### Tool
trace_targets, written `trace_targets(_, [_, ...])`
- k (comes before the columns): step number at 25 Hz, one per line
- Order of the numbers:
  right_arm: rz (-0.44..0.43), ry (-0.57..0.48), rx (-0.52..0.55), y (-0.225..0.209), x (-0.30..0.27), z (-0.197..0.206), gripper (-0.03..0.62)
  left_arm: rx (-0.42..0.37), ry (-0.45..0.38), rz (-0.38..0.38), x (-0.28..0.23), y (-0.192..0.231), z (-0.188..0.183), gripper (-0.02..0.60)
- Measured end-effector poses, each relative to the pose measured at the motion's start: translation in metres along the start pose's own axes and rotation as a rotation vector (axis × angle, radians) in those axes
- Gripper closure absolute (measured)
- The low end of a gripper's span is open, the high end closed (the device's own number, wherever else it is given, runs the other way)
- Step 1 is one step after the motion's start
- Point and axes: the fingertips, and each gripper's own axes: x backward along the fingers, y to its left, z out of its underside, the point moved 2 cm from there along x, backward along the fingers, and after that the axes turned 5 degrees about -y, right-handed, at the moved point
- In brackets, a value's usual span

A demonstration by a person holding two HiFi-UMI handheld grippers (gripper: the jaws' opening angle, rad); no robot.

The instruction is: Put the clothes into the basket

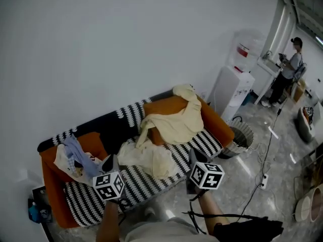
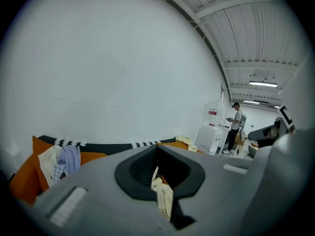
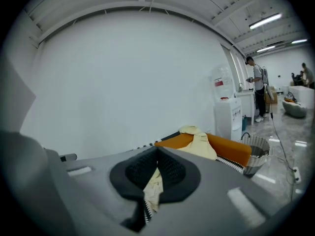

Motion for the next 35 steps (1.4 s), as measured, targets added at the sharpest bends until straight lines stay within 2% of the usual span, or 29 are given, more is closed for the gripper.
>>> trace_targets(6, [-0.026, 0.097, -0.003, -0.038, -0.068, 0.007, 0.591, 0.008, 0.039, -0.084, -0.043, -0.002, 0.010, 0.586])
trace_targets(11, [-0.174, 0.163, 0.003, -0.044, -0.151, -0.009, 0.591, 0.032, 0.027, -0.261, -0.051, -0.002, 0.010, 0.586])
trace_targets(14, [-0.306, 0.220, 0.081, -0.020, -0.191, -0.015, 0.591, 0.081, 0.023, -0.373, -0.046, -0.001, 0.014, 0.586])
trace_targets(18, [-0.508, 0.296, 0.175, 0.042, -0.214, 0.008, 0.591, 0.134, 0.025, -0.509, -0.023, 0.009, 0.027, 0.586])
trace_targets(21, [-0.583, 0.359, 0.180, 0.079, -0.218, 0.039, 0.591, 0.116, 0.046, -0.577, -0.002, 0.020, 0.042, 0.586])
trace_targets(23, [-0.615, 0.412, 0.164, 0.100, -0.216, 0.061, 0.591, 0.117, 0.057, -0.621, 0.014, 0.033, 0.050, 0.586])
trace_targets(26, [-0.652, 0.436, 0.209, 0.127, -0.215, 0.077, 0.591, 0.159, 0.046, -0.658, 0.031, 0.050, 0.059, 0.586])
trace_targets(29, [-0.655, 0.456, 0.226, 0.146, -0.216, 0.089, 0.591, 0.165, 0.071, -0.675, 0.045, 0.065, 0.072, 0.586])
trace_targets(32, [-0.655, 0.460, 0.242, 0.161, -0.221, 0.095, 0.591, 0.208, 0.088, -0.679, 0.051, 0.081, 0.086, 0.586])
trace_targets(35, [-0.638, 0.466, 0.257, 0.167, -0.230, 0.107, 0.591, 0.205, 0.136, -0.691, 0.050, 0.097, 0.105, 0.586])
